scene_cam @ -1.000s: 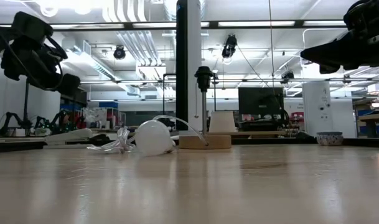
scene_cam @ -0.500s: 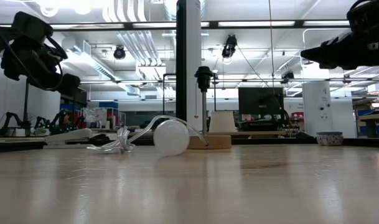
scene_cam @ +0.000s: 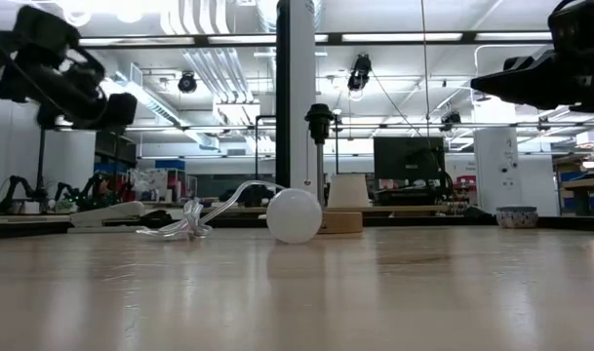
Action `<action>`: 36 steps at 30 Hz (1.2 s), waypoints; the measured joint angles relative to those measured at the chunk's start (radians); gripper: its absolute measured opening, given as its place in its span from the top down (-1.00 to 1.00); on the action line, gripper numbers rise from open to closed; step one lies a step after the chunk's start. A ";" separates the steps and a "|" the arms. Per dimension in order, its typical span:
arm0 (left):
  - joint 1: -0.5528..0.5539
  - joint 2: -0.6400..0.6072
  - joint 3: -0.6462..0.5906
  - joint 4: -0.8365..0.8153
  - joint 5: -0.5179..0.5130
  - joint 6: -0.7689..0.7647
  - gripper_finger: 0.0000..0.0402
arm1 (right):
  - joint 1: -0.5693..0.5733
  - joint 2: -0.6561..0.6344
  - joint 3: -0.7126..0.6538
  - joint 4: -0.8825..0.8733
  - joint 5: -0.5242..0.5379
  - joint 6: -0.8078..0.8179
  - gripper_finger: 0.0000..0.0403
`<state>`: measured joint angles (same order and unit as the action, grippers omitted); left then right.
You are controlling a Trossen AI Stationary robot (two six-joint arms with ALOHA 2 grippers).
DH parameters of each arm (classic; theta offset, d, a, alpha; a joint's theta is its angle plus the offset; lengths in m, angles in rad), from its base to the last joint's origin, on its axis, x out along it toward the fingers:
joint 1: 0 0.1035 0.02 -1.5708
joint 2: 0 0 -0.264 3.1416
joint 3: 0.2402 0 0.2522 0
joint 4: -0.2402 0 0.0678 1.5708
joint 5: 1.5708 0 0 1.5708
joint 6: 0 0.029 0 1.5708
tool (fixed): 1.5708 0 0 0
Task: Screw lightbulb
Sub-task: Insert the lightbulb into the desk lamp
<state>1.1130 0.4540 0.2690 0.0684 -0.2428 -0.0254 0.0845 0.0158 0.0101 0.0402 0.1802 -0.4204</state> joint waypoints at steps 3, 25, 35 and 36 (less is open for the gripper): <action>-0.001 -0.030 0.042 -0.021 0.200 -0.031 1.00 | 0.000 0.000 -0.001 0.023 0.000 -0.020 0.70; -0.301 0.170 0.209 0.273 0.777 -0.296 1.00 | -0.028 0.328 0.004 0.731 0.237 0.203 0.67; -0.519 0.282 0.089 0.228 0.586 -0.269 1.00 | -0.032 0.683 0.283 0.528 0.238 0.249 0.69; -0.537 0.286 0.074 0.238 0.570 -0.285 1.00 | -0.032 0.712 0.321 0.476 0.237 0.248 0.69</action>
<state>0.5755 0.7404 0.3425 0.3064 0.3271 -0.3106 0.0521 0.7280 0.3308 0.5161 0.4175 -0.1722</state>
